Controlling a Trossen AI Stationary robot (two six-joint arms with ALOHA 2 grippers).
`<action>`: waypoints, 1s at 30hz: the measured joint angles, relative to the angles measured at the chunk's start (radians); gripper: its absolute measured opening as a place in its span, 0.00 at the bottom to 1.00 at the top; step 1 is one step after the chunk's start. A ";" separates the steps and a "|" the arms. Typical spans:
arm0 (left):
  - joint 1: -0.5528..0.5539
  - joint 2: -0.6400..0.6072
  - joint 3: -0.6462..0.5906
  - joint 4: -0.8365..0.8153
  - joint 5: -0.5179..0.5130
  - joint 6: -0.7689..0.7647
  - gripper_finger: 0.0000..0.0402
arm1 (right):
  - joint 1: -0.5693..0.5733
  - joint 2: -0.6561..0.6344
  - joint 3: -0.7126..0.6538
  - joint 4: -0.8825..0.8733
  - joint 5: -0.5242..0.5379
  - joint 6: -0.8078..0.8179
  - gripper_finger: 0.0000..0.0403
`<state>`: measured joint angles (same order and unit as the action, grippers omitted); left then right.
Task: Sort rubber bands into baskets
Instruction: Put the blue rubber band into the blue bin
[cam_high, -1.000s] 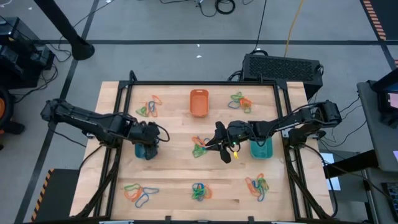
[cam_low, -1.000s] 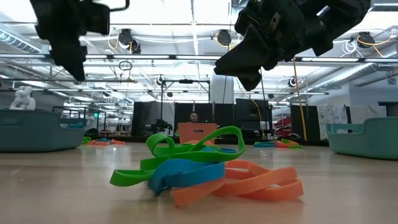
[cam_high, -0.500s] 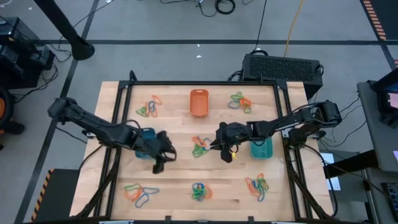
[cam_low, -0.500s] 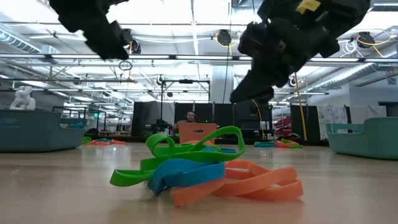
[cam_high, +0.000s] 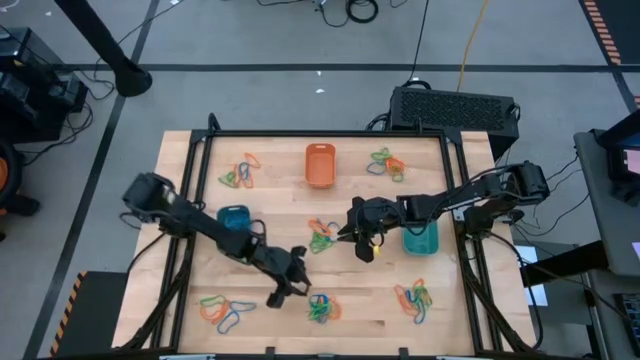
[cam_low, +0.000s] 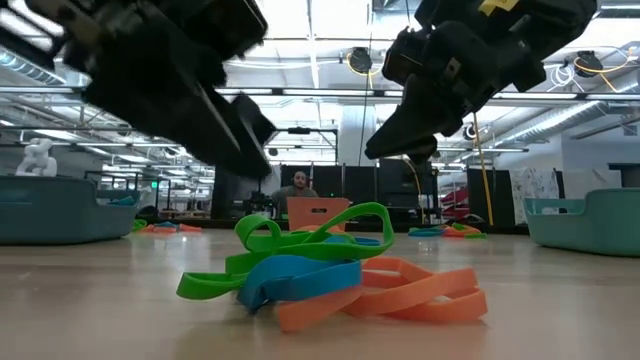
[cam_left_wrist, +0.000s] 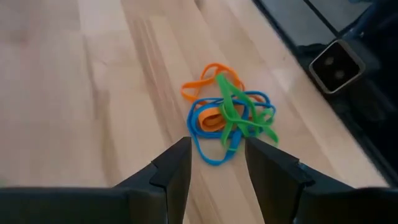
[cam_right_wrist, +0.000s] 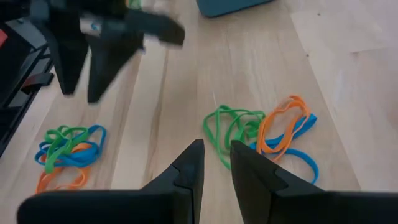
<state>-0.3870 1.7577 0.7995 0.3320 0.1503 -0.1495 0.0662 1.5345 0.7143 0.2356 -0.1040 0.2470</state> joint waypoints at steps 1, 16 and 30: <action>-0.001 0.030 0.010 0.020 0.005 -0.001 0.39 | 0.001 0.000 0.000 0.000 0.000 0.000 0.17; -0.002 0.162 0.071 0.014 0.004 -0.002 0.39 | 0.021 0.000 0.000 0.031 -0.002 0.001 0.17; -0.019 0.197 0.074 0.030 -0.012 -0.032 0.38 | 0.021 0.000 0.000 0.038 -0.002 -0.005 0.17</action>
<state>-0.4056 1.9545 0.8730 0.3621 0.1380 -0.1820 0.0872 1.5345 0.7147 0.2734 -0.1058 0.2420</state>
